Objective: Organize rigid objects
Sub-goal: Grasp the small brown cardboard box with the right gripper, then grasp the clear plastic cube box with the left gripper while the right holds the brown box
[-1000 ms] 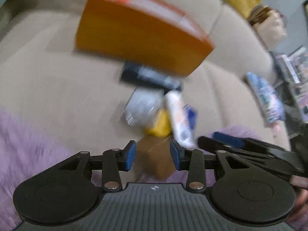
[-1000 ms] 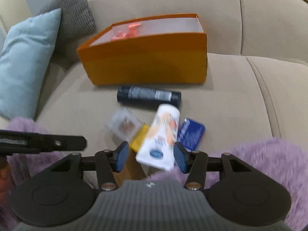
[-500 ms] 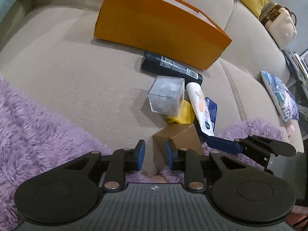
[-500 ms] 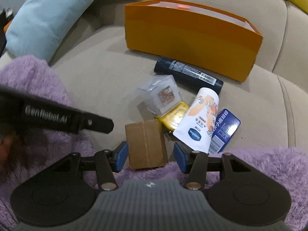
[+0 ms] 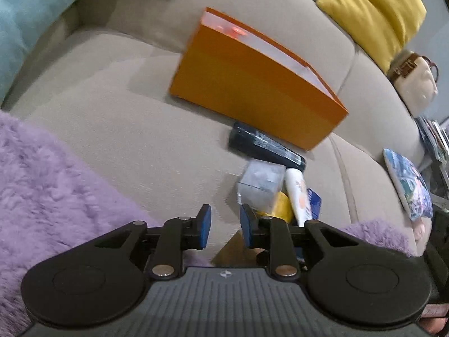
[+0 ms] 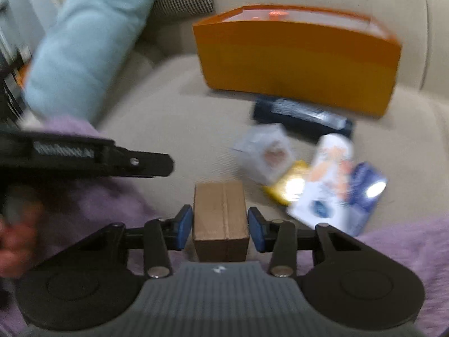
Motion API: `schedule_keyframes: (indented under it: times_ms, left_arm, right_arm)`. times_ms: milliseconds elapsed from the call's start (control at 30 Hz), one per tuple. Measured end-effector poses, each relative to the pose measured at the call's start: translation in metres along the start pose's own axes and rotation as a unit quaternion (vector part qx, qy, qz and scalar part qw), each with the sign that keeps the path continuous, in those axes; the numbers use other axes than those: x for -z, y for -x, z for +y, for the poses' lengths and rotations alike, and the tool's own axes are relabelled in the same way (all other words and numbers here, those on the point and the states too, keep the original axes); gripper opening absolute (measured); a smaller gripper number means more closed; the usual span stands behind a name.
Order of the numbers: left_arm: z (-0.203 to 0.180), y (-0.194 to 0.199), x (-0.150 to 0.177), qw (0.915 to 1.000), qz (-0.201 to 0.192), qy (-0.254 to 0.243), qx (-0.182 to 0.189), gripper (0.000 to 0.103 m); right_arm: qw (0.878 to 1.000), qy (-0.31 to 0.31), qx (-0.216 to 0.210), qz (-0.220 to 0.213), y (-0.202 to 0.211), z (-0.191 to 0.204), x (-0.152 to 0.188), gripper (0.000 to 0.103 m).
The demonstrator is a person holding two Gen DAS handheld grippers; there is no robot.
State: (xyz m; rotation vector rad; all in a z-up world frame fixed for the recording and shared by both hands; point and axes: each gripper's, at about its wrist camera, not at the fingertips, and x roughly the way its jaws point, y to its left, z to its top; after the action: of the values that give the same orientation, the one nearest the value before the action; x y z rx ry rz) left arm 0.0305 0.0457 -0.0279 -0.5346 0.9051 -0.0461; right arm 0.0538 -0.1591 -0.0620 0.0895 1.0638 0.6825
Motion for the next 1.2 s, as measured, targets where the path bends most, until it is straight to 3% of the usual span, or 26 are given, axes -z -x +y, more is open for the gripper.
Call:
schedule_keyframes:
  times_ms: [133, 300, 400, 533, 667, 800, 1000, 1200]
  left_arm:
    - [-0.003, -0.003, 0.003, 0.9999, 0.001, -0.014, -0.005, 0.030]
    - [-0.009, -0.007, 0.006, 0.9994, 0.010, -0.033, -0.008, 0.030]
    - [-0.010, -0.006, 0.007, 0.9992, 0.012, -0.037, -0.004, 0.030]
    - [-0.010, -0.004, 0.008, 0.9992, 0.012, -0.039, -0.004, 0.031]
    - [-0.010, -0.004, 0.007, 0.9991, 0.012, -0.040, -0.008, 0.031]
    - [-0.008, -0.003, 0.007, 0.9991, 0.011, -0.040, -0.005, 0.031]
    - [-0.009, -0.004, 0.008, 0.9990, 0.013, -0.043, -0.008, 0.031]
    - [-0.009, -0.004, 0.007, 0.9990, 0.014, -0.042, -0.006, 0.031]
  right_arm:
    - [0.999, -0.032, -0.004, 0.018, -0.010, -0.010, 0.001, 0.045]
    - [0.996, -0.030, 0.080, 0.009, 0.001, -0.018, 0.004, 0.045]
    - [0.996, -0.041, 0.076, 0.008, 0.003, -0.023, 0.004, 0.040]
    - [0.997, -0.016, 0.075, -0.001, 0.006, -0.008, 0.003, 0.040]
    - [0.995, 0.042, 0.092, 0.004, -0.001, 0.015, -0.002, 0.056]
    - [0.987, 0.099, 0.119, 0.044, -0.019, 0.035, -0.005, 0.067]
    - [0.979, 0.121, 0.139, 0.086, -0.040, 0.038, -0.011, 0.065]
    - [0.983, 0.103, 0.123, 0.094, -0.035, 0.030, -0.014, 0.060]
